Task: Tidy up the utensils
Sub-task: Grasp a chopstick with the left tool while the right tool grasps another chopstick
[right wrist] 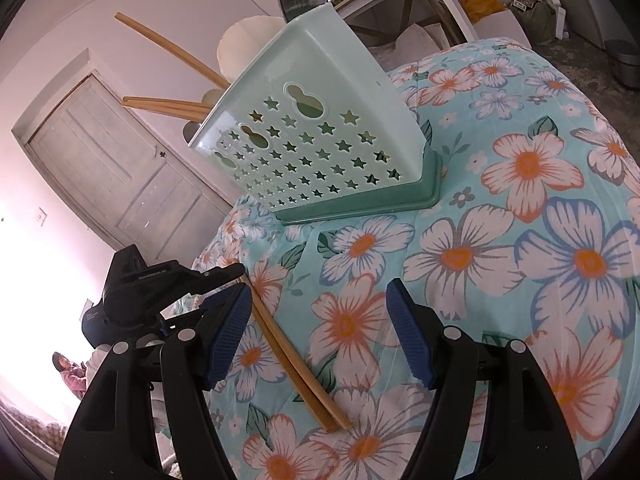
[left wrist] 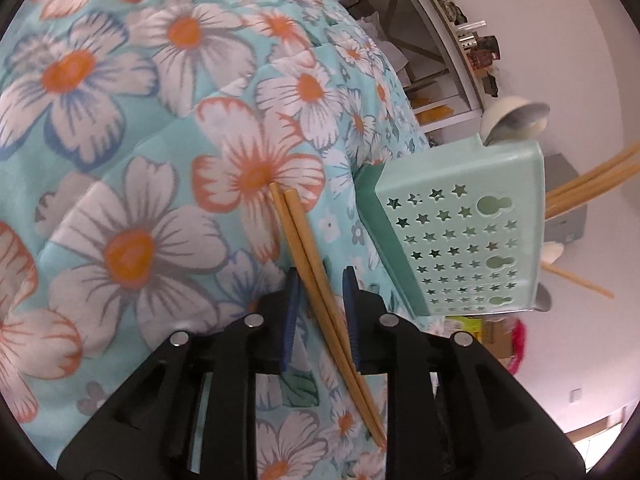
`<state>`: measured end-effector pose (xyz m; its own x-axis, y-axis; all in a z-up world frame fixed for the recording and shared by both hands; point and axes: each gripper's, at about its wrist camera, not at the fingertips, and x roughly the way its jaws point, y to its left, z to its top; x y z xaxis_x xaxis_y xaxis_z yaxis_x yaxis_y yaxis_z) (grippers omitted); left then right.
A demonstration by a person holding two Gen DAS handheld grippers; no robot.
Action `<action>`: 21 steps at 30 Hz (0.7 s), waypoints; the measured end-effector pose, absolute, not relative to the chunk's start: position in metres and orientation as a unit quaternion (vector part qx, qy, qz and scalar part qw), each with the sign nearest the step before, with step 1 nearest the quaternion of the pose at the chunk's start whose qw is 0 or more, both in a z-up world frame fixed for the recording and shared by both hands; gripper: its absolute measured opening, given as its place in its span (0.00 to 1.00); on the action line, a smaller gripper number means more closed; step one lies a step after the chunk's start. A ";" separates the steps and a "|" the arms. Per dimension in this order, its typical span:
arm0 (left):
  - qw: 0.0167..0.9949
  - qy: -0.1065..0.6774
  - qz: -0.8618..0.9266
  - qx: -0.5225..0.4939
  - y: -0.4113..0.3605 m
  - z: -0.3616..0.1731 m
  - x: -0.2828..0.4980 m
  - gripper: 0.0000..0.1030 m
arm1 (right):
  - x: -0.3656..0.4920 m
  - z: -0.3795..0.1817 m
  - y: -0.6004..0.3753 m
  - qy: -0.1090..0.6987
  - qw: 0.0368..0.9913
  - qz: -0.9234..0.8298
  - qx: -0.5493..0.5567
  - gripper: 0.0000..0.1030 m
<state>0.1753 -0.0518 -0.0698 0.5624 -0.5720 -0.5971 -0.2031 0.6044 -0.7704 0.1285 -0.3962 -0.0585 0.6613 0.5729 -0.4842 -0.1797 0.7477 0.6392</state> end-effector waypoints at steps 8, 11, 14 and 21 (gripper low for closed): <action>0.802 0.433 -0.131 -0.391 -0.047 -0.063 0.165 0.11 | 0.128 -0.059 -0.398 0.350 0.866 0.218 0.284 0.66; 0.810 0.426 -0.139 -0.377 -0.043 -0.056 0.158 0.12 | 0.128 -0.059 -0.398 0.350 0.866 0.217 0.284 0.66; 0.825 0.419 -0.143 -0.351 -0.035 -0.044 0.146 0.12 | 0.128 -0.059 -0.398 0.350 0.866 0.218 0.284 0.66; 0.830 0.421 -0.139 -0.338 -0.011 -0.038 0.123 0.15 | 0.128 -0.059 -0.398 0.349 0.867 0.216 0.282 0.66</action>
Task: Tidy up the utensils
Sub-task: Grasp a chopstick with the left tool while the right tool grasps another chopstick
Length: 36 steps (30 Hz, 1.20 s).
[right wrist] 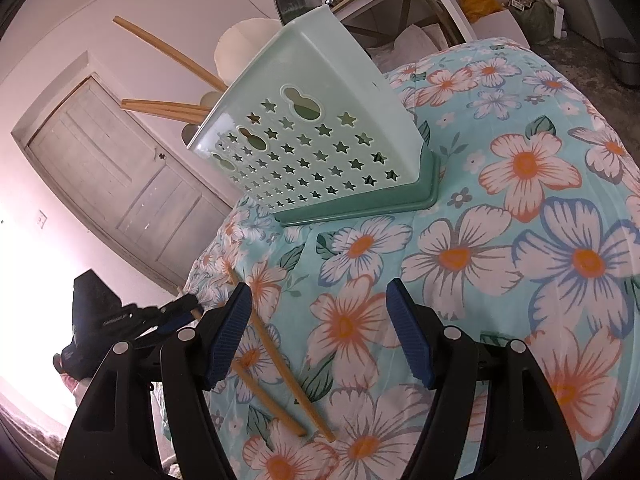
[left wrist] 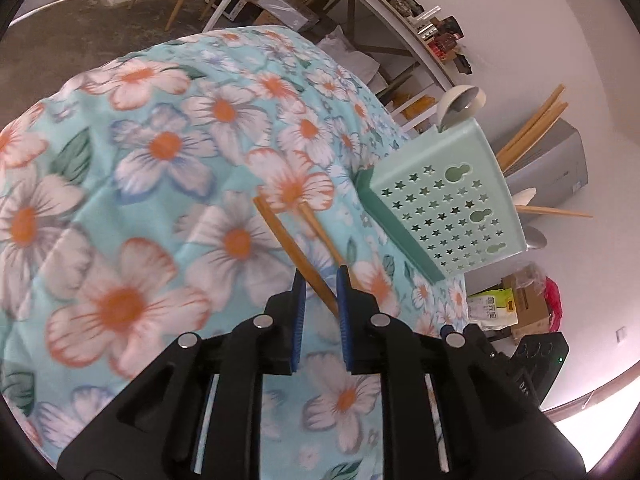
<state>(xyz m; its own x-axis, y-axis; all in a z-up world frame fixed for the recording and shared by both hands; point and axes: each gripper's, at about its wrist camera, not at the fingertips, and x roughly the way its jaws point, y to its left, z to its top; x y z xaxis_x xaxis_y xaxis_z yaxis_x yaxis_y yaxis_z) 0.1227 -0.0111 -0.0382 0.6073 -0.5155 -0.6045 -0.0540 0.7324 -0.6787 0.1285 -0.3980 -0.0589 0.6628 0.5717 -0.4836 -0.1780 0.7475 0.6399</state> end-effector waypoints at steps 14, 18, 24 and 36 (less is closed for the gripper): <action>0.765 0.446 -0.136 -0.444 0.012 -0.074 0.136 0.17 | 0.127 -0.058 -0.396 0.353 0.869 0.211 0.275 0.66; 0.762 0.446 -0.131 -0.451 0.011 -0.075 0.138 0.16 | 0.128 -0.059 -0.396 0.355 0.869 0.209 0.274 0.66; 0.781 0.440 -0.132 -0.423 0.010 -0.073 0.136 0.14 | 0.130 -0.059 -0.394 0.362 0.870 0.203 0.267 0.66; 0.863 0.385 -0.156 -0.286 -0.006 -0.055 0.117 0.19 | 0.143 -0.032 -0.341 0.402 0.869 0.239 0.163 0.56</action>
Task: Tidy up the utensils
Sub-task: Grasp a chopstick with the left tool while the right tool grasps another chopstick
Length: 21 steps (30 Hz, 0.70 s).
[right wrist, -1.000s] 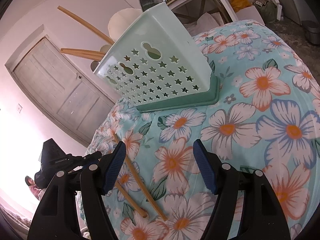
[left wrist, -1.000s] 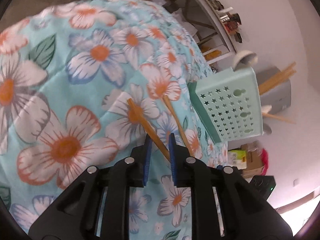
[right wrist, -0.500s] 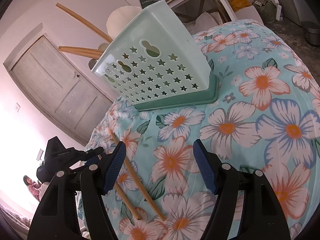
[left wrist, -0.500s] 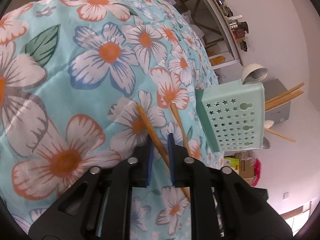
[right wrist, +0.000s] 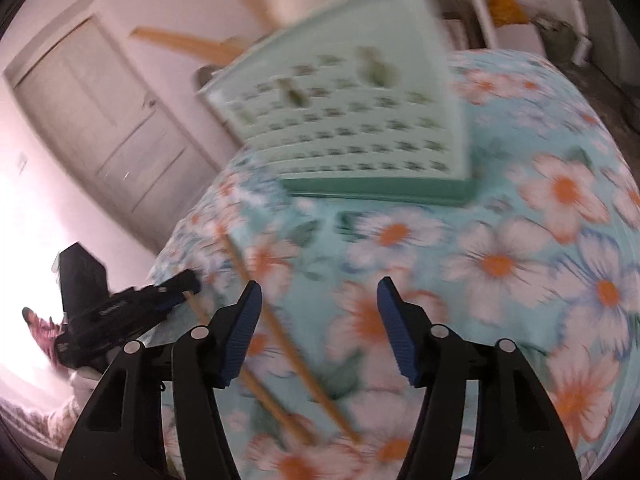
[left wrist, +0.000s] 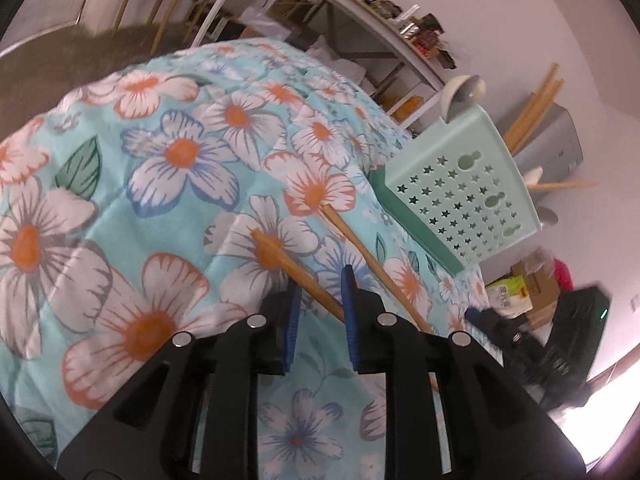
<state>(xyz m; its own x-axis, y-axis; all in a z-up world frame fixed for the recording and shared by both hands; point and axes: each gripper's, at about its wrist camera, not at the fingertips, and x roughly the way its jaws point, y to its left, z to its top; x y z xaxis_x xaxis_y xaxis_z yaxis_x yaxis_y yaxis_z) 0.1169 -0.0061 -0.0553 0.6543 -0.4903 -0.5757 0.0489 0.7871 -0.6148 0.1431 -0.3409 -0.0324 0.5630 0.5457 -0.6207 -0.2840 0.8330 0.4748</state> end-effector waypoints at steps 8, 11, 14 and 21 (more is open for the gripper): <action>0.877 0.356 -0.176 -0.270 -0.005 -0.056 0.108 0.20 | 0.174 -0.007 -0.256 0.426 0.845 0.323 0.014 0.42; 0.881 0.352 -0.176 -0.263 -0.007 -0.056 0.105 0.21 | 0.186 -0.010 -0.227 0.446 0.826 0.342 -0.046 0.34; 0.883 0.349 -0.176 -0.261 -0.007 -0.055 0.104 0.21 | 0.196 -0.015 -0.209 0.458 0.813 0.348 -0.090 0.29; 0.881 0.348 -0.182 -0.263 -0.007 -0.055 0.103 0.21 | 0.219 -0.030 -0.186 0.484 0.791 0.346 -0.140 0.18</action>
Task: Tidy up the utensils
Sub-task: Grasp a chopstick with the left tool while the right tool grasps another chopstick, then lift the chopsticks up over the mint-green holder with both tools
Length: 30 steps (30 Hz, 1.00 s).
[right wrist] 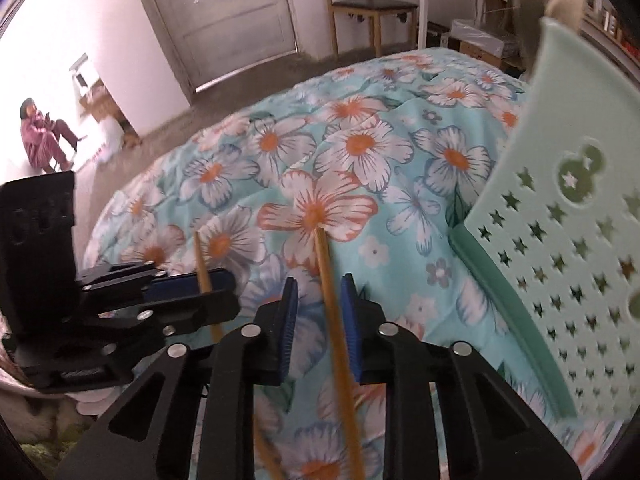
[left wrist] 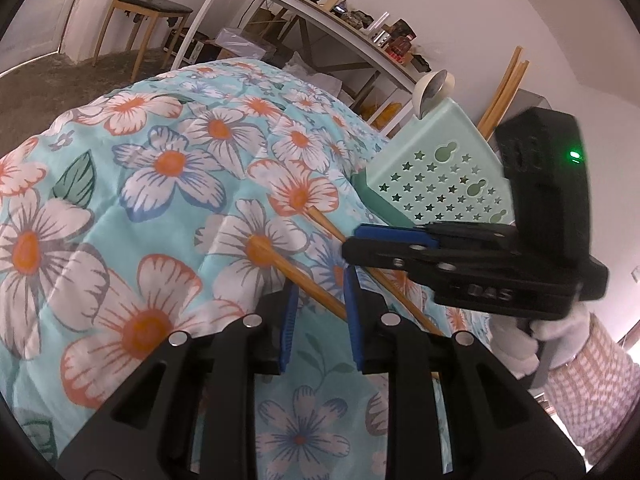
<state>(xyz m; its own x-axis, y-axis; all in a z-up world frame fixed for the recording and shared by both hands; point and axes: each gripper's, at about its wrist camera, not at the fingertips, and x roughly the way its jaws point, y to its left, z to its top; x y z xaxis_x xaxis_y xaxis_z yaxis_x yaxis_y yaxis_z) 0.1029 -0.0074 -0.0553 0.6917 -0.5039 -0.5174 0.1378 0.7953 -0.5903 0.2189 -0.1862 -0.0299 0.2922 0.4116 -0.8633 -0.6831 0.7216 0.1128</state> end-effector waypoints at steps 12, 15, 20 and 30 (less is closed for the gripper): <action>0.880 0.348 -0.187 -0.265 -0.005 -0.056 0.103 0.21 | 0.222 -0.021 -0.187 0.456 0.820 0.322 -0.123 0.06; 0.880 0.348 -0.187 -0.265 -0.005 -0.056 0.102 0.21 | 0.223 0.003 -0.200 0.426 0.846 0.304 -0.106 0.06; 0.880 0.348 -0.185 -0.263 -0.006 -0.056 0.103 0.21 | 0.207 0.060 -0.232 0.345 0.899 0.256 -0.082 0.07; 0.899 0.324 -0.177 -0.235 -0.010 -0.036 0.097 0.20 | 0.166 0.091 -0.288 0.227 0.956 0.181 0.028 0.07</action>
